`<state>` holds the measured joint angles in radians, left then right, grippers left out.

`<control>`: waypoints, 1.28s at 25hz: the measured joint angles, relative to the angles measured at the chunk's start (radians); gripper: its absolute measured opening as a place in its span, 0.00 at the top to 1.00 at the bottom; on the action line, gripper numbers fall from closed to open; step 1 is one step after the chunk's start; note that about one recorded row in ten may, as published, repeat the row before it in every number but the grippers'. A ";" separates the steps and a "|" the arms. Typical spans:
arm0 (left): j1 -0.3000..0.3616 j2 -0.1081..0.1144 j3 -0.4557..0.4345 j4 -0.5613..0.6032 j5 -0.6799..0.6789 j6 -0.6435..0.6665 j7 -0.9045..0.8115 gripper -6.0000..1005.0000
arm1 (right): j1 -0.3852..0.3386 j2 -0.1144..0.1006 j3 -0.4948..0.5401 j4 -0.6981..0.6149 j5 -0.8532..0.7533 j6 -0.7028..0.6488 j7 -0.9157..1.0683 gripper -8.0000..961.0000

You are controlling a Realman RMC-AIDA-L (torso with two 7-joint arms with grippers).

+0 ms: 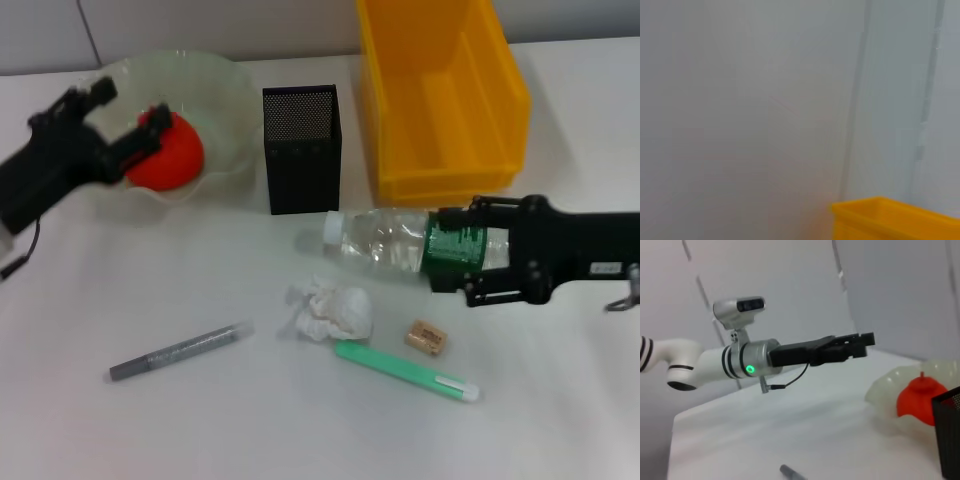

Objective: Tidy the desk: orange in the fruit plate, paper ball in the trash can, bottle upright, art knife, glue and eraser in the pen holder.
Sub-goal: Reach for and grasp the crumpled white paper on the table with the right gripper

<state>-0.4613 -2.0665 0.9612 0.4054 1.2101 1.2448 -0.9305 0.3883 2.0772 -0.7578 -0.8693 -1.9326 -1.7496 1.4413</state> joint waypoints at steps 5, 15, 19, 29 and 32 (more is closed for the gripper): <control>0.103 0.000 0.076 0.009 0.004 0.137 0.071 0.17 | 0.026 -0.002 -0.009 -0.301 -0.097 -0.150 0.312 0.13; 0.145 0.007 0.234 0.037 0.025 0.142 0.102 0.17 | 0.173 -0.004 -0.072 -0.642 -0.331 -0.252 0.682 0.13; 0.145 0.010 0.231 0.053 0.084 0.143 0.092 0.17 | 0.224 -0.001 -0.245 -0.643 -0.433 -0.222 0.728 0.13; 0.154 0.019 0.222 0.061 0.108 0.140 0.090 0.17 | 0.302 0.001 -0.498 -0.612 -0.518 -0.077 0.948 0.13; 0.156 0.025 0.226 0.062 0.109 0.139 0.090 0.17 | 0.328 0.002 -0.603 -0.547 -0.550 0.039 0.980 0.13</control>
<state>-0.3053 -2.0419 1.1869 0.4669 1.3191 1.3840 -0.8406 0.7167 2.0794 -1.3612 -1.4161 -2.4830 -1.7107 2.4211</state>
